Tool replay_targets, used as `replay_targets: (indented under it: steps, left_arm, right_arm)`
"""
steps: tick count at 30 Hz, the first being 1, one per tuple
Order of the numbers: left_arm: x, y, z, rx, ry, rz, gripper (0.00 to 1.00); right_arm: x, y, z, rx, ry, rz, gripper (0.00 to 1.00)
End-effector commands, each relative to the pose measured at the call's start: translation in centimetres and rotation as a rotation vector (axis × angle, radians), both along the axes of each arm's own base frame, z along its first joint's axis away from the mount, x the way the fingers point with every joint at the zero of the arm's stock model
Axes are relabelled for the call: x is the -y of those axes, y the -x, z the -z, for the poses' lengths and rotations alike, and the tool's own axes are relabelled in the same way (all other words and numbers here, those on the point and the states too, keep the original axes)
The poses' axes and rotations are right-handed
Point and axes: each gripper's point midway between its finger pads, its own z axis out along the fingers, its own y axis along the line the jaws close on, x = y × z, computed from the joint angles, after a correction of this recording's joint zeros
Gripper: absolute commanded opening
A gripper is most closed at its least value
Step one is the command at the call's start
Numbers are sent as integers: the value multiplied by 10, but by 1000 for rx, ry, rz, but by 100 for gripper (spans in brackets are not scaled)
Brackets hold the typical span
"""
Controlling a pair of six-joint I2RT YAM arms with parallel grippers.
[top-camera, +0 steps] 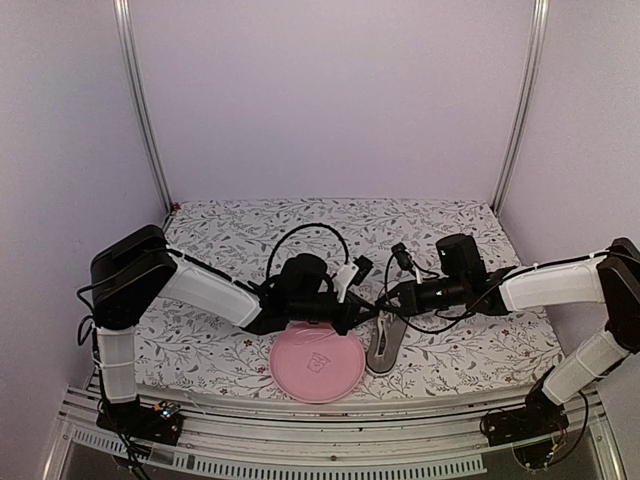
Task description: Tie the shoes
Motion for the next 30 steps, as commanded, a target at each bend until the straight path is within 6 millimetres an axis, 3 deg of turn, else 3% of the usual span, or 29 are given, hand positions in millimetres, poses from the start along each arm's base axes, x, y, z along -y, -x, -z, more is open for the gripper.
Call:
replay_targets:
  steps: [1,6,7,9,10,13,16,19,21,22,25,30]
  left_arm:
    - [10,5,-10,19,23,13,0]
    - [10,4,-12,23,26,11,0]
    - [9,3,-12,26,23,6,4]
    - [2,0,-18,58,19,-25,34]
    - [-7,-3,-32,93,25,-56,46]
    - [-28,-13,-40,138,0,-110,60]
    - [-49,-36,-41,144,-41,-168,60]
    - [-60,-67,-22,106,-132,-230,57]
    - [-60,-87,-8,67,-215,-270,55]
    - [-60,-96,13,45,-277,-292,55]
    - [-55,-114,34,26,-359,-329,55]
    - [-48,-132,38,-44,-361,-368,55]
  right_arm:
    - [-8,-4,-6,26,-20,-26,12]
    - [-6,-4,-3,26,-9,-17,3]
    - [-5,-4,-3,31,-5,-9,2]
    - [-2,-6,-4,41,2,11,2]
    - [0,-7,-5,48,7,23,2]
    - [3,-6,-6,51,10,35,2]
    - [6,-4,-5,49,15,40,2]
    - [8,-3,-4,49,20,45,2]
    - [8,-3,-2,46,23,47,2]
    - [8,-3,-3,48,22,49,2]
    - [8,-4,-1,41,24,51,2]
    - [6,-5,-2,42,17,49,2]
